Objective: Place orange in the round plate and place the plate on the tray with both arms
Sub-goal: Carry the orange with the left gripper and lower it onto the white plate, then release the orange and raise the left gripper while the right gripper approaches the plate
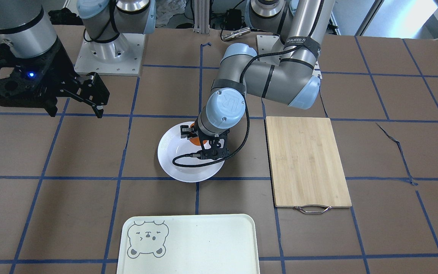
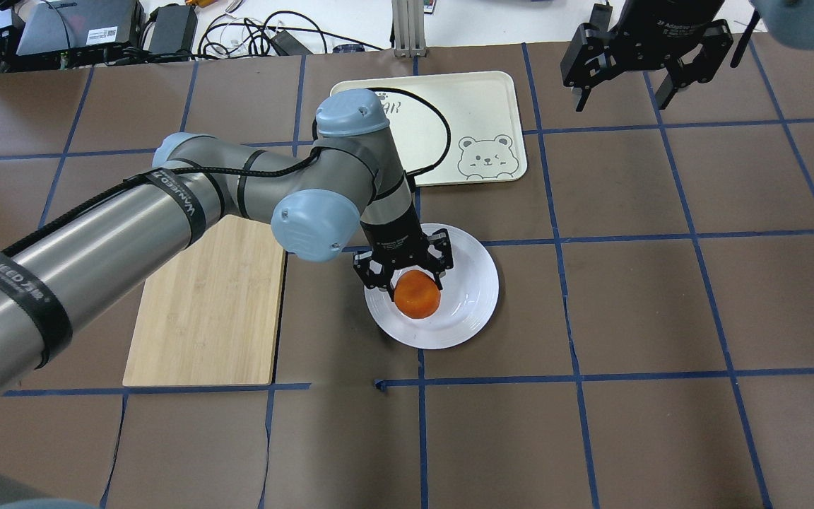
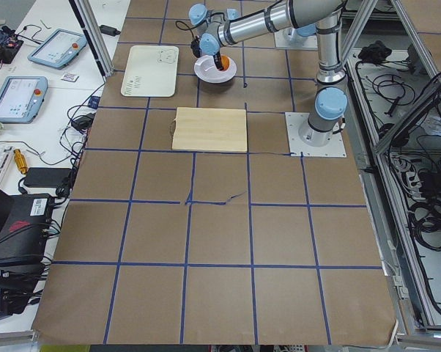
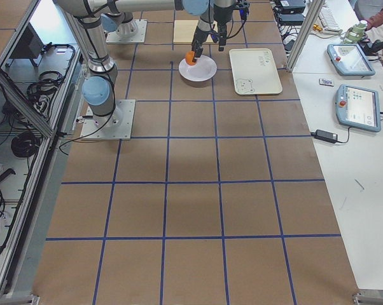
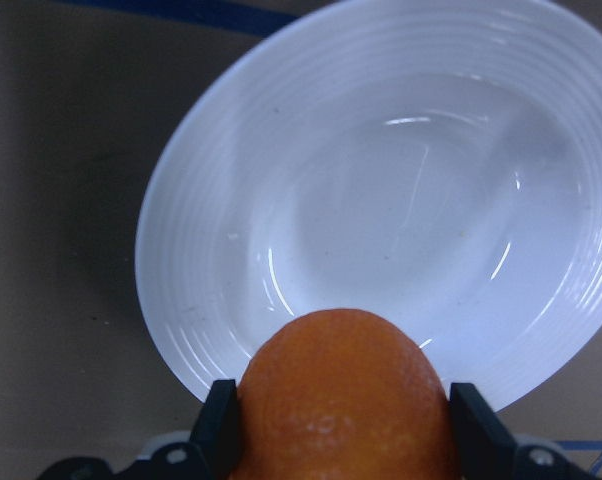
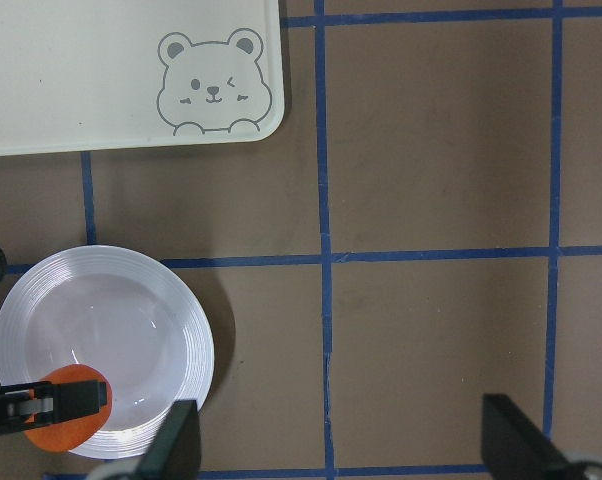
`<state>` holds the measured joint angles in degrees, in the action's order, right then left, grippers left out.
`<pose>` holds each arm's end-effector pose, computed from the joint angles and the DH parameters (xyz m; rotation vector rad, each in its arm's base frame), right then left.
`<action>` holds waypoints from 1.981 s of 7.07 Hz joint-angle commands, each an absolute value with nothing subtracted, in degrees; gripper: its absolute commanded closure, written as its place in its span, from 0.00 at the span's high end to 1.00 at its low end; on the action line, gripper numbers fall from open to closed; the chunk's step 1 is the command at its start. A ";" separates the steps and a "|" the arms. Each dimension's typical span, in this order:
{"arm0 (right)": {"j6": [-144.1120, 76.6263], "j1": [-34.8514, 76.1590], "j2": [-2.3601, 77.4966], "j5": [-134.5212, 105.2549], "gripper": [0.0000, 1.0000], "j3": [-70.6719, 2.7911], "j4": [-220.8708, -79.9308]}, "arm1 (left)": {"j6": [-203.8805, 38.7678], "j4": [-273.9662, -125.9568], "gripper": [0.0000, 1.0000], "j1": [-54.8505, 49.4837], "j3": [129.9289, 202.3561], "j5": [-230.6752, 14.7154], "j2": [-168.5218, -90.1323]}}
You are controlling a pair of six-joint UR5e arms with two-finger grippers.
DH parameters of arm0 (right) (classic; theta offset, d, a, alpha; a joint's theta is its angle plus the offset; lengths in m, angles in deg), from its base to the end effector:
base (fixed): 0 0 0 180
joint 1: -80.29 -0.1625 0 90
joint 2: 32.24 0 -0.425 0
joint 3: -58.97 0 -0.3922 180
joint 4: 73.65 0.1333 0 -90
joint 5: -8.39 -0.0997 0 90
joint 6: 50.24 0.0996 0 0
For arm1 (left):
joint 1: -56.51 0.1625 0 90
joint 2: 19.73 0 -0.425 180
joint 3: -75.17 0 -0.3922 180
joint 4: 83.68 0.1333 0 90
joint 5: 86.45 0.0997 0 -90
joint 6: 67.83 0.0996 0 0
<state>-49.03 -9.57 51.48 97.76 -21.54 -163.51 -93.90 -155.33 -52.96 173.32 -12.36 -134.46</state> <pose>0.1331 -0.5433 0.5128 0.0364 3.1288 -0.0837 -0.3446 -0.4930 0.2179 0.2217 -2.9338 -0.5049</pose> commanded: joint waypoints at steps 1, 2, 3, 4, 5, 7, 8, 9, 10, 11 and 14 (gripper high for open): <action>-48.23 -10.24 51.34 96.82 1.00 -19.97 -164.27 | -94.28 -149.61 0.95 -53.26 173.09 -8.69 -137.32; -49.01 -9.55 51.26 96.98 1.00 -19.35 -164.01 | -94.28 -149.51 1.00 -52.92 172.74 -8.58 -136.63; -49.01 -9.19 51.17 97.24 1.00 -19.17 -164.09 | -94.11 -149.95 1.00 -52.13 172.64 -8.40 -135.24; -48.14 -9.45 51.17 96.55 1.00 -18.65 -164.44 | -93.41 -151.08 1.00 -51.08 171.77 -7.18 -132.26; -48.22 -9.45 49.34 96.89 1.00 -18.21 -164.71 | -92.97 -154.92 1.00 -49.67 169.59 -5.34 -128.40; -48.14 -9.28 46.88 96.37 1.00 -18.81 -163.31 | -90.70 -168.87 1.00 -43.89 162.49 -4.80 -121.28; -47.87 -9.19 44.60 92.54 1.00 -18.99 -161.30 | -87.89 -170.94 1.00 -42.99 160.53 -4.71 -117.33; -47.96 -9.01 42.23 90.67 1.00 -19.08 -161.46 | -87.78 -171.83 1.00 -42.63 160.69 -4.10 -113.81; -47.87 -9.01 40.73 90.05 1.00 -20.12 -162.41 | -85.43 -172.01 1.00 -41.50 161.56 0.08 -112.73; -47.87 -9.10 39.93 86.38 1.00 -23.53 -167.47 | -82.97 -174.54 1.00 -41.49 164.01 0.73 -110.72; -46.03 -9.45 39.13 76.43 1.00 -44.85 -193.10 | -74.42 -174.21 1.00 -35.52 164.48 1.09 -108.33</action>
